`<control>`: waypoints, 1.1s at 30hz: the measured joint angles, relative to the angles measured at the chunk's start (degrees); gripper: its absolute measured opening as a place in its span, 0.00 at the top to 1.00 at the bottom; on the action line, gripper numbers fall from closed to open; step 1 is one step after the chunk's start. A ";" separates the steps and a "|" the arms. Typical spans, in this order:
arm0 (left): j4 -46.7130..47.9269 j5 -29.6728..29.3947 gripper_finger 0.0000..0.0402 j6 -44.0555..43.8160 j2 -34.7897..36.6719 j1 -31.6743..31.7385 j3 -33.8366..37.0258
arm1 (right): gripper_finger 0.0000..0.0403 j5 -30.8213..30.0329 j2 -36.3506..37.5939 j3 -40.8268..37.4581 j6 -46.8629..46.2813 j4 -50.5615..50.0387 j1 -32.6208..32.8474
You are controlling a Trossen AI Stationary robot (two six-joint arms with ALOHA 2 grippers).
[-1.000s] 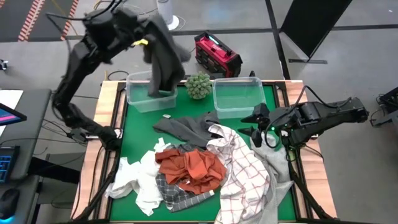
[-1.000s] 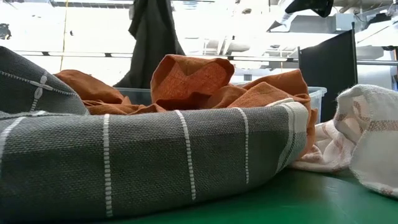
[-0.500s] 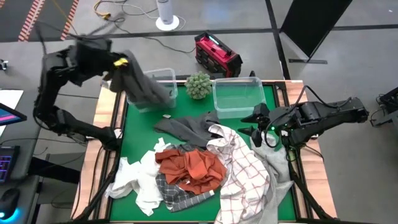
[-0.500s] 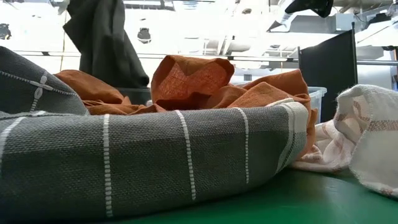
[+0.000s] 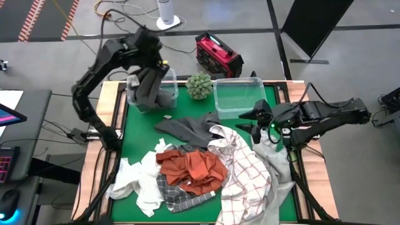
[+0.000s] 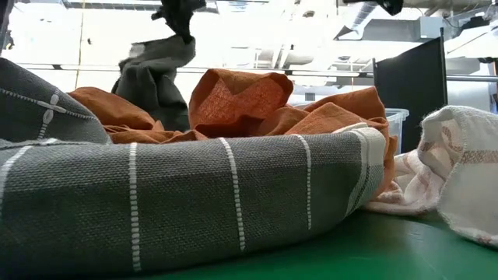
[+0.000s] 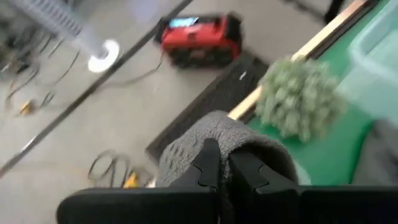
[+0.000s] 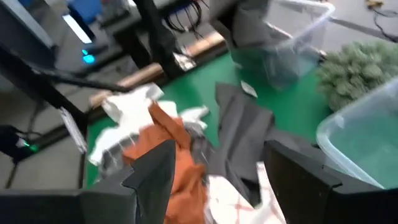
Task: Sort towels by color in basket
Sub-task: Put the dark gray towel into the left transparent bin
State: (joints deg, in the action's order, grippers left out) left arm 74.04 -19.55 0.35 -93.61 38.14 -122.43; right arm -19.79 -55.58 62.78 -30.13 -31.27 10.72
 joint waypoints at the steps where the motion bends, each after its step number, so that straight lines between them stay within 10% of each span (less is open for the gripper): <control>1: -2.39 2.34 0.99 1.91 -0.29 1.08 -0.01 | 0.33 0.00 0.01 0.00 0.05 1.03 0.02; 10: -18.28 36.84 1.00 11.72 -3.41 10.24 -0.02 | 0.33 0.01 0.13 0.00 -0.34 3.47 1.15; 17: -0.79 58.54 1.00 10.05 -4.91 13.85 -0.02 | 0.33 0.02 0.14 0.00 -1.35 3.50 3.76; 21: 15.98 53.91 1.00 10.88 -4.87 13.67 -0.02 | 0.33 0.03 0.06 0.00 -1.44 3.50 4.46; 33: 13.71 11.13 1.00 -1.99 -4.17 12.50 7.78 | 0.33 0.00 0.05 0.00 -0.89 3.46 3.78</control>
State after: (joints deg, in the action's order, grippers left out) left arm 87.74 -8.42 -1.63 -97.78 50.65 -114.66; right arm -19.79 -55.53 62.78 -31.03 -27.81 14.50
